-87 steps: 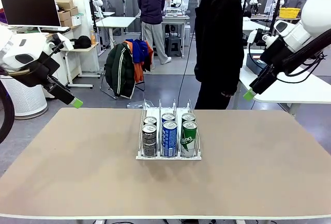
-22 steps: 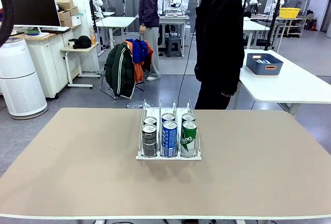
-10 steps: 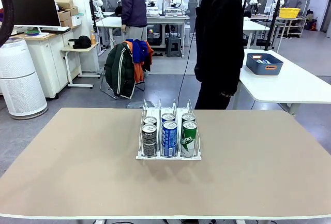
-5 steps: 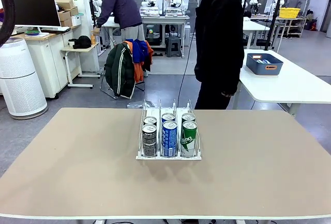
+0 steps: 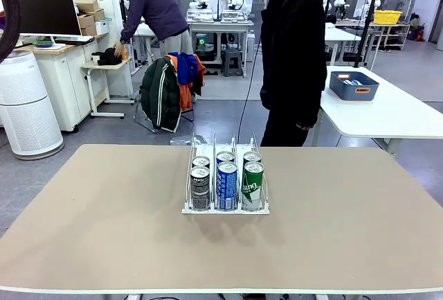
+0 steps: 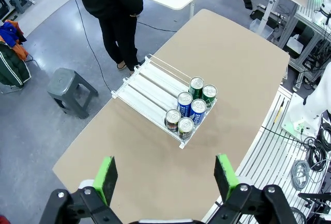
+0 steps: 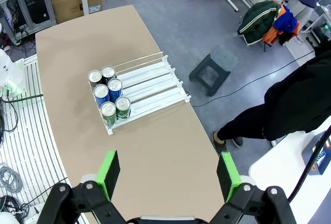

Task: Fill the beverage cans into the dispenser.
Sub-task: Pick up the Pepsi coke handed by the human.

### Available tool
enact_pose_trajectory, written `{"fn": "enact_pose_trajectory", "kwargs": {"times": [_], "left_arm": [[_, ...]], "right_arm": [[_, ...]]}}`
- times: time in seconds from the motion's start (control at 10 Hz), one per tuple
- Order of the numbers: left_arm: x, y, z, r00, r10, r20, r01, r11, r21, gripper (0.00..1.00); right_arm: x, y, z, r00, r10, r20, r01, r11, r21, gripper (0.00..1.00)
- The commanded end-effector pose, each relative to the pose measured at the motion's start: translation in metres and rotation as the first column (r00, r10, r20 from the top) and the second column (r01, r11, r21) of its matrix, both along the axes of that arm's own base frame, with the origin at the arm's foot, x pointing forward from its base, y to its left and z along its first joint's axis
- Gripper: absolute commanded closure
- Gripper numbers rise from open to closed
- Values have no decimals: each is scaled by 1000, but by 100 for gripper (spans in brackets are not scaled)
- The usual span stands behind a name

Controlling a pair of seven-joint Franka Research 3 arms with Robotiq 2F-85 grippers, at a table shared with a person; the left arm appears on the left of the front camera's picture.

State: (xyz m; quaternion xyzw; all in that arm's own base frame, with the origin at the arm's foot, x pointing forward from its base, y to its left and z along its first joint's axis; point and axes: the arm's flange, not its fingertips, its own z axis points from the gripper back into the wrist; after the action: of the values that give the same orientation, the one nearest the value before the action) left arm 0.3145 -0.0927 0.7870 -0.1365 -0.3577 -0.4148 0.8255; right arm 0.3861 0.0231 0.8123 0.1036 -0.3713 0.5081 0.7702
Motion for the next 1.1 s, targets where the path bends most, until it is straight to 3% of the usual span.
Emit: {"fn": "enact_pose_trajectory", "kwargs": {"times": [0.0, 1.0], "left_arm": [[0, 0, 0, 1000, 0, 1, 0, 1000, 0, 0], [0, 0, 0, 1000, 0, 1, 0, 1000, 0, 0]], "right_arm": [[-1, 0, 1, 1000, 0, 1, 0, 1000, 1, 0], [-1, 0, 1, 1000, 0, 1, 0, 1000, 1, 0]]}}
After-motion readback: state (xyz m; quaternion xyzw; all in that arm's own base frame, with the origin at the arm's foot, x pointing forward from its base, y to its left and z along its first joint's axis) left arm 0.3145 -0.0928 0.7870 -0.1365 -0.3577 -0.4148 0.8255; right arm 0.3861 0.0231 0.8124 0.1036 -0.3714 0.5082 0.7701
